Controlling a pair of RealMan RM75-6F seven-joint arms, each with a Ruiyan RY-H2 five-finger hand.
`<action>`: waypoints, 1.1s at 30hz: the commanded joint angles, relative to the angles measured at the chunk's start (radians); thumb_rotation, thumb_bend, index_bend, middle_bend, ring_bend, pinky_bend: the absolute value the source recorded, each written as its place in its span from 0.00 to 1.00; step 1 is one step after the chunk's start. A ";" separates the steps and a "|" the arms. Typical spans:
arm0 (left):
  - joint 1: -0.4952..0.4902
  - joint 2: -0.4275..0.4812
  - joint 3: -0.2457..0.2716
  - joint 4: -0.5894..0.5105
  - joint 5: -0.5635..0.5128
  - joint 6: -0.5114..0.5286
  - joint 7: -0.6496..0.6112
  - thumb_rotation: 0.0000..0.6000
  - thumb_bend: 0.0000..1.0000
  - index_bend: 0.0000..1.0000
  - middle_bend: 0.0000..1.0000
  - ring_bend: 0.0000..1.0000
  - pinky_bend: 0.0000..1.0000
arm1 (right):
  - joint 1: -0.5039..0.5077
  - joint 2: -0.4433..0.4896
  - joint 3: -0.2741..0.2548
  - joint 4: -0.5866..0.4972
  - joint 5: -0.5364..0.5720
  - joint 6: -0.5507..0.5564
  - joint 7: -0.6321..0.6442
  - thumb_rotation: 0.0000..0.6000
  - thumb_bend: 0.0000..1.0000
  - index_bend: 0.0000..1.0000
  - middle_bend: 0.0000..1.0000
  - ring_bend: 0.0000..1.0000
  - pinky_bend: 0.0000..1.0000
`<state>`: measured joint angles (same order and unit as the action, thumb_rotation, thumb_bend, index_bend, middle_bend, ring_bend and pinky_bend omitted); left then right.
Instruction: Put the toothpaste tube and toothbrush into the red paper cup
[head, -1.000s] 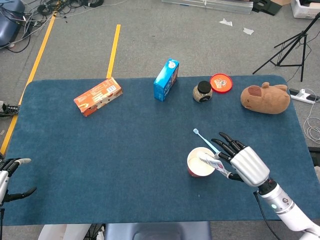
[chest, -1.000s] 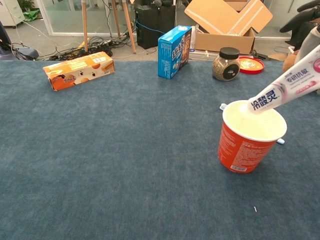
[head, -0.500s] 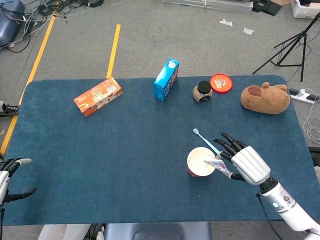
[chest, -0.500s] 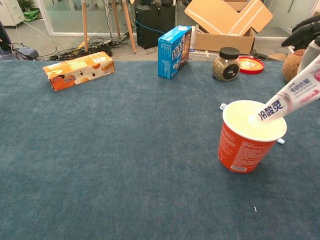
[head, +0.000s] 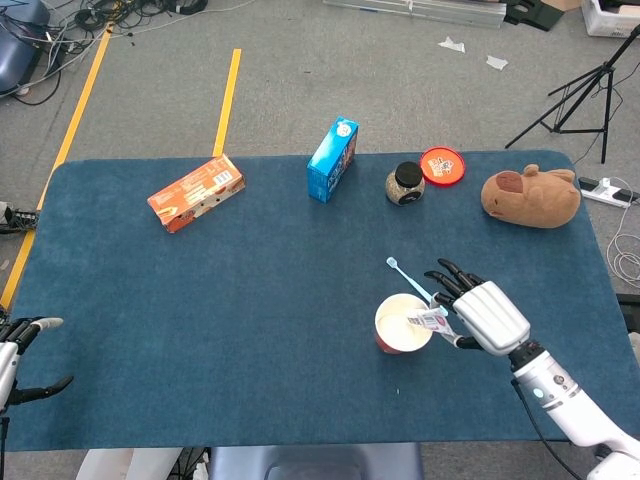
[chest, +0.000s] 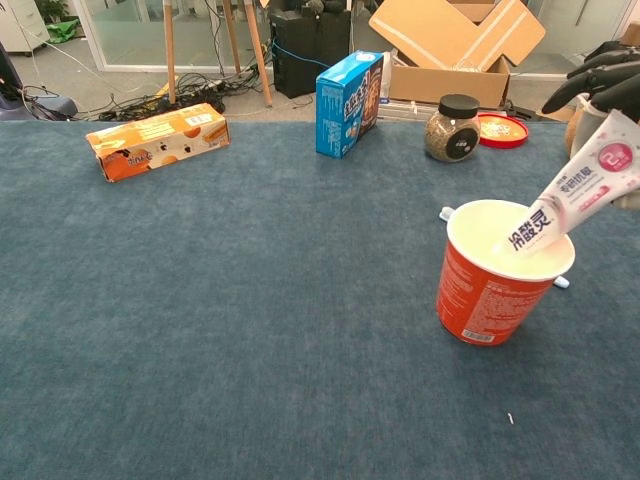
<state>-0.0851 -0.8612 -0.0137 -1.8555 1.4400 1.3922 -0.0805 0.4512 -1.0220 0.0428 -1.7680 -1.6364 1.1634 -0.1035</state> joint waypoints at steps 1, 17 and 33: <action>0.000 0.001 0.000 0.000 0.000 0.001 -0.001 1.00 0.00 0.25 0.27 0.20 0.20 | 0.018 -0.008 0.013 -0.011 0.026 -0.029 -0.021 1.00 0.38 0.67 0.20 0.00 0.36; 0.004 0.006 -0.004 0.001 -0.001 0.010 -0.011 1.00 0.00 0.25 0.27 0.20 0.20 | 0.071 -0.042 0.037 -0.056 0.130 -0.125 -0.166 1.00 0.38 0.67 0.20 0.00 0.36; 0.010 0.020 -0.009 0.001 -0.001 0.022 -0.033 1.00 0.00 0.25 0.27 0.20 0.20 | 0.125 -0.093 0.050 -0.097 0.243 -0.193 -0.330 1.00 0.38 0.67 0.20 0.00 0.36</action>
<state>-0.0754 -0.8419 -0.0224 -1.8551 1.4386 1.4145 -0.1130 0.5707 -1.1083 0.0912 -1.8607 -1.4028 0.9757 -0.4233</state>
